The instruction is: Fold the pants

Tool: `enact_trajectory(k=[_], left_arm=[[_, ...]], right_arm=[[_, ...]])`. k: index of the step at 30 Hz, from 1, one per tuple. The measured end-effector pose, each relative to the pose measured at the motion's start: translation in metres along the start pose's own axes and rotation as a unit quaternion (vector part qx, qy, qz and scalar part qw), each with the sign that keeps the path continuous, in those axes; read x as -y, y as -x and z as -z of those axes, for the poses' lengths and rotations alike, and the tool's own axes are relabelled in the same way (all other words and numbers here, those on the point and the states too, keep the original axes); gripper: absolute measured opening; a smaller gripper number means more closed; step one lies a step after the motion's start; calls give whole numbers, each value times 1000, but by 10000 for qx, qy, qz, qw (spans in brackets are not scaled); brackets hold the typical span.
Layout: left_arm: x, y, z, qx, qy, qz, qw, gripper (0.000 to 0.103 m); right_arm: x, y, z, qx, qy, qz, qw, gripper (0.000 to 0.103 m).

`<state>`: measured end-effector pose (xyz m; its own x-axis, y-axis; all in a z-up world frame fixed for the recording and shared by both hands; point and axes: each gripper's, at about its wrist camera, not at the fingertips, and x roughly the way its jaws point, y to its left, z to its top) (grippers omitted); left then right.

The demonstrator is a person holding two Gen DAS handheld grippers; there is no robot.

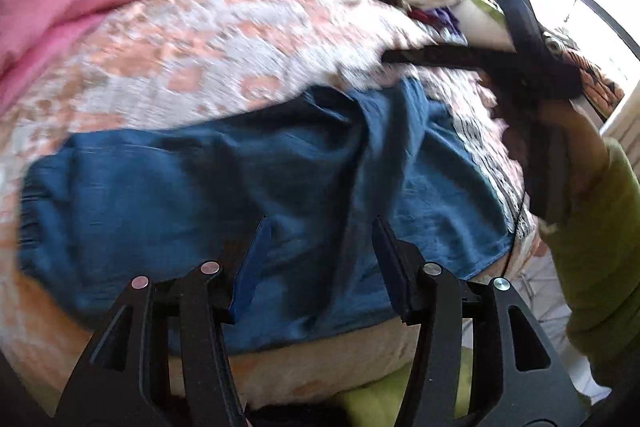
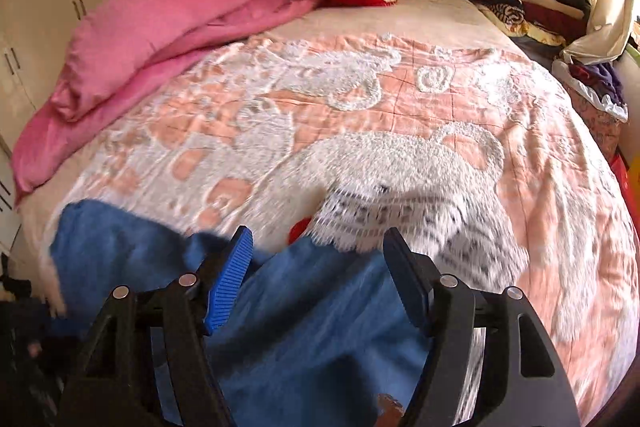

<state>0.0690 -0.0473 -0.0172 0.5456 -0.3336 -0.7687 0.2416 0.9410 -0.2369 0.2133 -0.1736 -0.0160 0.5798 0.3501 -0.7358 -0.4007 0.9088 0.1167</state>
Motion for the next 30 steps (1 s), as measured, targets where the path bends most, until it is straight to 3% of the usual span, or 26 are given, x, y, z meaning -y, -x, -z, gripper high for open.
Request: enact_trajectory(k=[8,12,14,15,16,17,24,30], left_arm=[[12,-50,-9,-460,-51,175,9988,45],[18,-60,-2,-446,-257,127,9986,45],[18,-60,0,-417,-306,142,9986,45],[18,-59,1,-386,-320,171,9986,45],[18,-59,2,-365,-332,182,9986,45],[19,-58,2,-341,-351,190,9986,45],[19,-50,8,-202,-418,249,9986,55],[24,-42,14,-128,-536,155,9984,51]], right_arm=[[2,-73,-21,-664,-150,325,9972,67],[6,-98,-20,-871,-219,521,9946,65],[9,-102,-18,-814,-195,698,9940,42],[12,-101,-18,-750,-235,673,9946,38],[15,-100,-19,-706,-293,601,9953,25],[19,-97,-18,-647,-348,550,9958,12],[40,-27,-11,98,-616,201,9978,10],[61,65,23,740,-959,131,9926,9]])
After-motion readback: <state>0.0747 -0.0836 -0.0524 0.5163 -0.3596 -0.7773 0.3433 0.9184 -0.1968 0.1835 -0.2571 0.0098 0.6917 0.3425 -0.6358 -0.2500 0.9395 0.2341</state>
